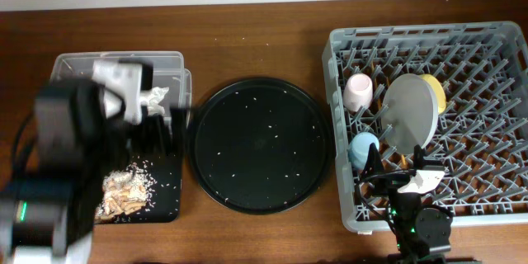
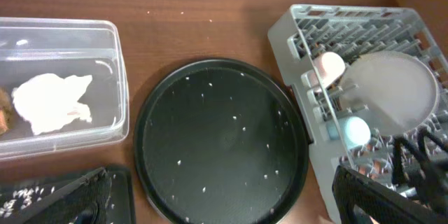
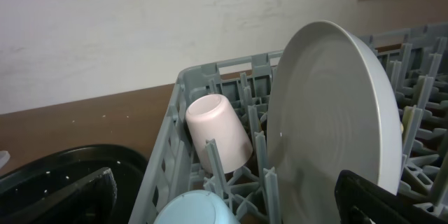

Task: Sort waste into correct bins and load items into the dishwasher rack

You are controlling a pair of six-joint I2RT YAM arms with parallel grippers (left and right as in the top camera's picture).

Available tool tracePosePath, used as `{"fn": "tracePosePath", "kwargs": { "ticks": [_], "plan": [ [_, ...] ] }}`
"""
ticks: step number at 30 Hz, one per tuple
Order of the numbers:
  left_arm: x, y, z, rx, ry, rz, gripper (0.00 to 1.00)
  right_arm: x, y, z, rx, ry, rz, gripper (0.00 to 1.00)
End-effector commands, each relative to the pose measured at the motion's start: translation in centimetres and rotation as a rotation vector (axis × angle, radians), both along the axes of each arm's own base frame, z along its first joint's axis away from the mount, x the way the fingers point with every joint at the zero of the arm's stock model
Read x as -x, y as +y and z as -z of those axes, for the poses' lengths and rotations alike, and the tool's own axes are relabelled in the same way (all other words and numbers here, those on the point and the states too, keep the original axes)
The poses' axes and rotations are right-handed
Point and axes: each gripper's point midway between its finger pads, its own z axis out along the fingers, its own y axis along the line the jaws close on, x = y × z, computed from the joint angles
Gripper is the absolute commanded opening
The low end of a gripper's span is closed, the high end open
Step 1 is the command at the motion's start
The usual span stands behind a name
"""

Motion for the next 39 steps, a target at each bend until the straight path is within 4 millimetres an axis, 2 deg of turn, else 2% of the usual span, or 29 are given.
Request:
{"fn": "tracePosePath", "kwargs": {
  "ticks": [1,2,4,6,8,11,12,15,17,21,23,39],
  "plan": [
    [3.0,1.5,3.6,-0.054,-0.063,-0.061,1.0,0.0,-0.3,0.2,0.001,0.0,0.013,0.98],
    [3.4,1.7,4.7,-0.058,-0.104,-0.073,1.0,0.0,-0.3,0.2,0.001,0.0,0.013,0.98],
    [3.3,1.7,8.3,-0.033,-0.296,-0.08,1.0,0.0,-0.3,0.2,0.001,0.0,0.013,0.98],
    [2.6,1.7,9.2,-0.011,-0.468,-0.086,1.0,0.0,-0.3,0.2,0.001,0.0,0.013,0.98],
    [2.0,1.6,9.5,0.023,-0.723,-0.093,1.0,0.0,-0.3,0.2,0.001,0.0,0.013,0.98],
    [1.9,1.6,11.3,0.039,-0.844,-0.096,1.0,0.0,-0.3,0.2,0.001,0.0,0.013,0.98],
    [1.9,1.6,11.8,0.041,-0.852,-0.096,1.0,0.0,-0.3,0.2,0.001,0.0,0.013,0.98],
    [2.0,1.6,14.8,0.035,-0.812,-0.095,1.0,0.0,-0.3,0.2,0.001,0.0,0.013,0.99],
    [2.1,1.7,15.6,0.011,-0.787,-0.091,1.0,0.0,-0.3,0.2,0.001,0.0,0.013,0.98],
    [2.7,2.9,18.9,-0.033,-0.658,-0.147,1.0,0.0,-0.3,0.2,0.001,0.0,0.013,0.98],
    [2.6,3.2,18.3,-0.047,-0.69,-0.165,1.0,0.0,-0.3,0.2,0.001,0.0,0.013,0.98],
    [2.6,3.2,18.3,-0.046,-0.689,-0.164,1.0,0.0,-0.3,0.2,0.001,0.0,0.013,0.98]
  ]
}}
